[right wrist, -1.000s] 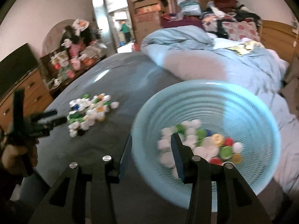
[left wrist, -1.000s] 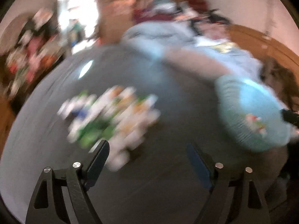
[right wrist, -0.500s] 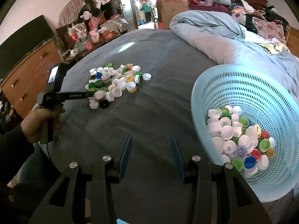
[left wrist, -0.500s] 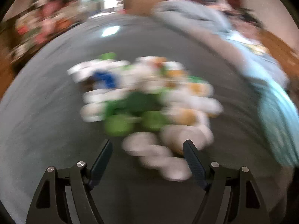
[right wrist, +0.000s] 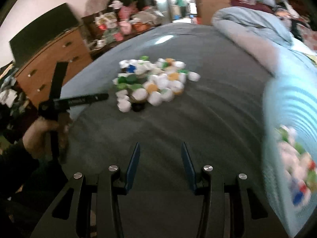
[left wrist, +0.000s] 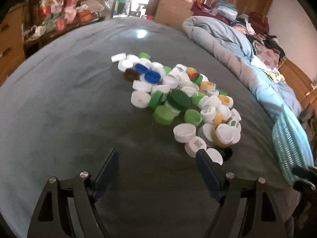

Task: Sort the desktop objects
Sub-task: 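Move both open grippers back over the cap pile, then grasp a white cap with the right gripper while the left grasps a white cap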

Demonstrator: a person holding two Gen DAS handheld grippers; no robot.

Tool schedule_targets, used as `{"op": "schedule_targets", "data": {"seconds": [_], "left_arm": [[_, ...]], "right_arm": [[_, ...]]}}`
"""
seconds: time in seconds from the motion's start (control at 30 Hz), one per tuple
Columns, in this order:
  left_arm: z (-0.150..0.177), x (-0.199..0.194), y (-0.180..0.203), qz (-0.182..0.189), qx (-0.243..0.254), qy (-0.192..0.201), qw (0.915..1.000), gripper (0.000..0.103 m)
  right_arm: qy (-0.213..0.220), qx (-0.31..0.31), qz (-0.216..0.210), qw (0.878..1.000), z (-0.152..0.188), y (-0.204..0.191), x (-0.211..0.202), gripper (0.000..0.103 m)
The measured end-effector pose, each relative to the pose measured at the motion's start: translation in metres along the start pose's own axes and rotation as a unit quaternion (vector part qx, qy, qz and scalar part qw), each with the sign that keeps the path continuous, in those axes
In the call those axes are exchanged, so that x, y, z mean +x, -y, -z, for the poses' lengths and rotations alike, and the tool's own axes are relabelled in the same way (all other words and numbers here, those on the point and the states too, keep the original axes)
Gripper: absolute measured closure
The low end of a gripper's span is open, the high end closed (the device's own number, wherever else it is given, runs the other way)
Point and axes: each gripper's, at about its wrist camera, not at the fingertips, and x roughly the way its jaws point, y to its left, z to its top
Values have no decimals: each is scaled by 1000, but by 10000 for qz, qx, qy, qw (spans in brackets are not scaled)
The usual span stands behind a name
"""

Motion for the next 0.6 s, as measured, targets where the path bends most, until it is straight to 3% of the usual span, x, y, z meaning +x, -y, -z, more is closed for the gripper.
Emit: {"op": "schedule_targets", "data": {"seconds": [0.13,0.27,0.37,0.43,0.6], "left_arm": [[-1,2,9,-63,367,-60,9993,19],[0,3,-1,35,187,-85,9998,18],[0,6,1,73,208,-85,9997,13],[1,8,5,48,318,-84,9994,10],[1,13,11,13,467,-116,9988,3]], "right_arm": [[-88,-140,-56,9998,-26,-5,47,66],[-146,-332,-159,9992,-43,-14,84,67],[-309,-384,-38,9988,-47,-13,111,77],[-369,-371,-14,9986,-47,-10,122,82],[-299,-476,-36,9984,-52,-10,131,82]]}}
